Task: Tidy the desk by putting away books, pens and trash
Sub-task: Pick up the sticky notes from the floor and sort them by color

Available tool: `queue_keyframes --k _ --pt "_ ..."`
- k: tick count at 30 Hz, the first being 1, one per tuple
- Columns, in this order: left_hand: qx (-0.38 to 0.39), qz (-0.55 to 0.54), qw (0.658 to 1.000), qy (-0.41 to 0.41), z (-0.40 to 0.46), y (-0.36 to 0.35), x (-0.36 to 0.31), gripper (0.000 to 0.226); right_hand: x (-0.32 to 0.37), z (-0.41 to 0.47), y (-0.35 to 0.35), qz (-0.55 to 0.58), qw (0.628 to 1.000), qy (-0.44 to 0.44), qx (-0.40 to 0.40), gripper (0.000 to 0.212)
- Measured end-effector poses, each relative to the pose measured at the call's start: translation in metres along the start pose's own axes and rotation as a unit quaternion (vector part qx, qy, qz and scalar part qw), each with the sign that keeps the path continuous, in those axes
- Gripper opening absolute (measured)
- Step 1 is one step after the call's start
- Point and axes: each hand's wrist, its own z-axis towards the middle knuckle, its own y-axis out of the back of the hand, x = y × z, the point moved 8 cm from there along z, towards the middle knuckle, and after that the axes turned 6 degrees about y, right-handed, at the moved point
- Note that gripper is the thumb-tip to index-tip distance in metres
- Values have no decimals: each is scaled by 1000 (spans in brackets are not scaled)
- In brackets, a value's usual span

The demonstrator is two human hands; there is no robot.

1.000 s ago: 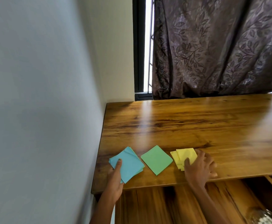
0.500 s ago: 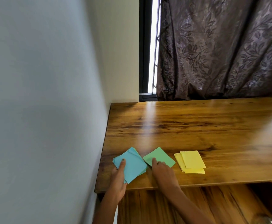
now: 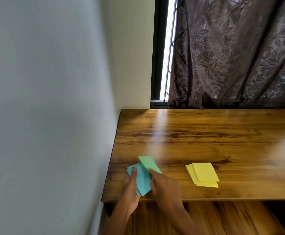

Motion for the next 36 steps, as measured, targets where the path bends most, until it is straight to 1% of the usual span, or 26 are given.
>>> queue_keyframes --k 2,4,5,7,9,10,11,12,13,14,15,18,19,21,22,24,25,26,28,31,32,34,35,36 --pt "25 8 1000 14 -3 -9 9 45 25 -4 -17 -20 997 50 52 27" --pt "20 3 1000 -7 -6 -12 9 37 28 -8 -23 -14 997 57 60 24" --pt "0 2 1000 -24 -5 -10 6 31 23 -9 -18 18 998 38 36 24" --pt "-41 13 998 -54 -5 -4 -1 23 4 -9 3 106 993 -24 -44 22" --pt "-48 51 995 -74 -5 -5 -6 21 -20 -5 23 159 977 -75 -124 26" --pt "-37 83 992 -87 -7 -9 -10 22 -31 -2 29 178 970 -94 -138 33" --pt "-20 121 988 -98 -8 -15 -13 25 -41 3 32 219 960 -115 -130 41" --pt "-1 158 982 -107 -11 -21 -15 28 -48 8 30 284 944 -135 -98 46" --pt "14 192 974 -115 -12 -28 -17 32 -52 12 25 358 920 -147 -61 46" --pt "20 221 967 -124 -14 -32 -19 34 -53 13 24 417 896 -146 -38 41" --pt "16 246 959 -139 -14 -35 -23 37 -55 13 25 446 883 -138 -39 34" --pt "-21 276 938 -208 -17 -38 -41 43 -60 10 28 434 887 -131 -86 23" --pt "-28 265 936 -231 -19 -39 -45 44 -61 9 25 418 894 -136 -90 22" --pt "-17 229 941 -250 -24 -42 -44 45 -59 5 13 393 904 -152 -70 22" --pt "-7 210 946 -248 -26 -45 -39 43 -57 2 6 404 899 -161 -57 25" --pt "-4 172 955 -241 -28 -48 -28 31 -50 -3 -8 468 866 -170 -45 36" --pt "-15 160 957 -240 -27 -48 -24 26 -47 -5 -12 495 850 -172 -50 38" --pt "-29 156 958 -240 -27 -48 -22 24 -45 -6 -14 512 839 -172 -58 34" --pt "-48 167 955 -242 -26 -49 -20 21 -43 -5 -16 521 833 -170 -74 19" --pt "-60 205 943 -254 -26 -53 -17 10 -44 -3 -14 496 844 -173 -108 12" --pt "-63 214 939 -260 -27 -55 -15 12 -45 -3 -13 485 848 -177 -120 9" --pt "-72 220 936 -265 -26 -55 -11 30 -45 -2 -11 467 856 -181 -125 6" --pt "-76 219 937 -262 -25 -54 -8 38 -45 -1 -11 467 857 -182 -119 8" --pt "-77 221 937 -259 -23 -53 -5 42 -46 0 -11 470 856 -184 -111 12"
